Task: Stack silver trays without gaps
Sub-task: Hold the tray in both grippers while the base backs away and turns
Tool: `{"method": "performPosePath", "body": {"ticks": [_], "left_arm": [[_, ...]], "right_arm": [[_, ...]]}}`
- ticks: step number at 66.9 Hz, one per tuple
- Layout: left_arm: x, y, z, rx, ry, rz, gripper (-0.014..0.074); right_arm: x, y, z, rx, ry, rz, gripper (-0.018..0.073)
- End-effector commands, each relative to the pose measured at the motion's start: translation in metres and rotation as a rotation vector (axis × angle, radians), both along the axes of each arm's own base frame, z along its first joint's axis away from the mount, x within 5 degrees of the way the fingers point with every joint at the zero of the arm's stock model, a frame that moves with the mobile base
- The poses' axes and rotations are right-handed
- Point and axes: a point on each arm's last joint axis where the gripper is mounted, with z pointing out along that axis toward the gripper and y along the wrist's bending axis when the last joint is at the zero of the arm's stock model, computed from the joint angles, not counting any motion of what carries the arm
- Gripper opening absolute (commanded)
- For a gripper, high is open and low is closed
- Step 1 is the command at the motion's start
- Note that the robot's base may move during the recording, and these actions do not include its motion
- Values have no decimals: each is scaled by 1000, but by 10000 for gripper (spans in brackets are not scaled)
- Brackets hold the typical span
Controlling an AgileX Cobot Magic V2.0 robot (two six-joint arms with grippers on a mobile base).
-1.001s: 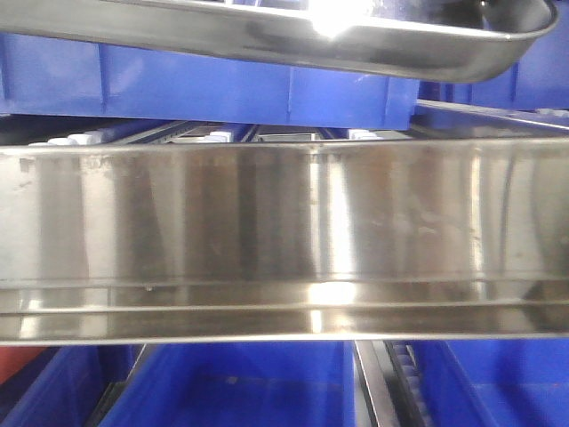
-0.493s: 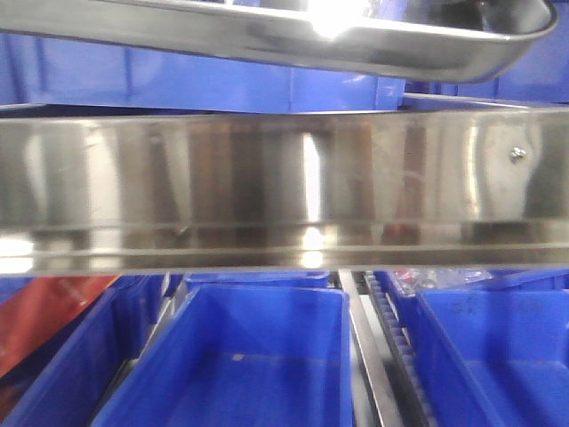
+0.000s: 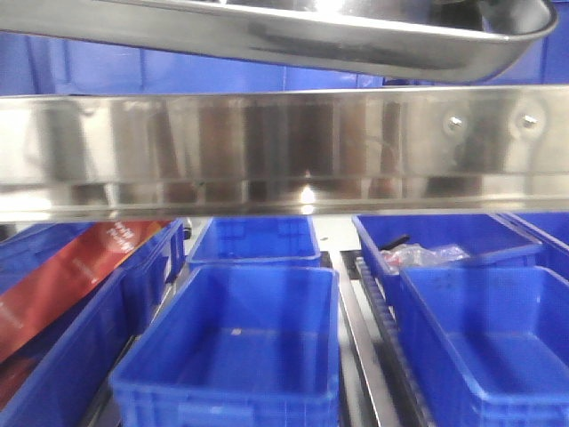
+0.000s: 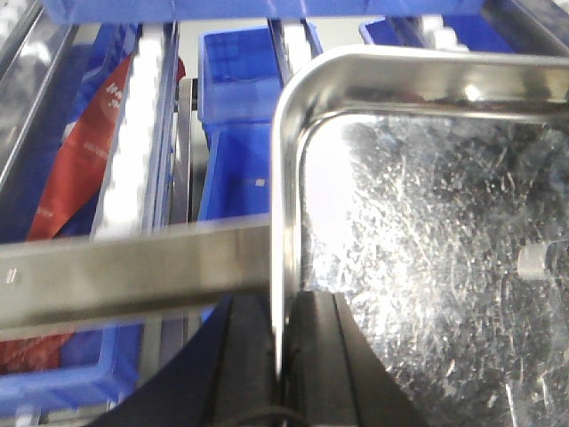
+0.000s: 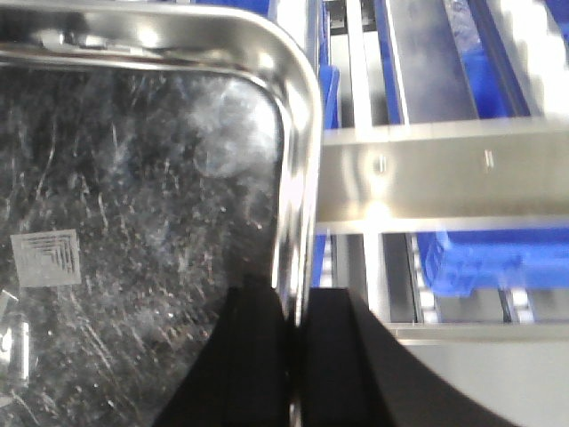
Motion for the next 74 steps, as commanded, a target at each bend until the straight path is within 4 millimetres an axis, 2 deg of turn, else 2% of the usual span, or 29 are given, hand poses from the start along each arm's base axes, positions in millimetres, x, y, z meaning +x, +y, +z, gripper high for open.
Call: {"method": "performPosePath", "body": {"ticks": [1,74], "left_arm": [[0,1,3,18,-37,-12,-16],[0,1,3,19,-38,-12,-16]], "right_arm": [[0,-1,6,4,-47,25,-15],[0,-1,6,4,-47,25,-15]]}}
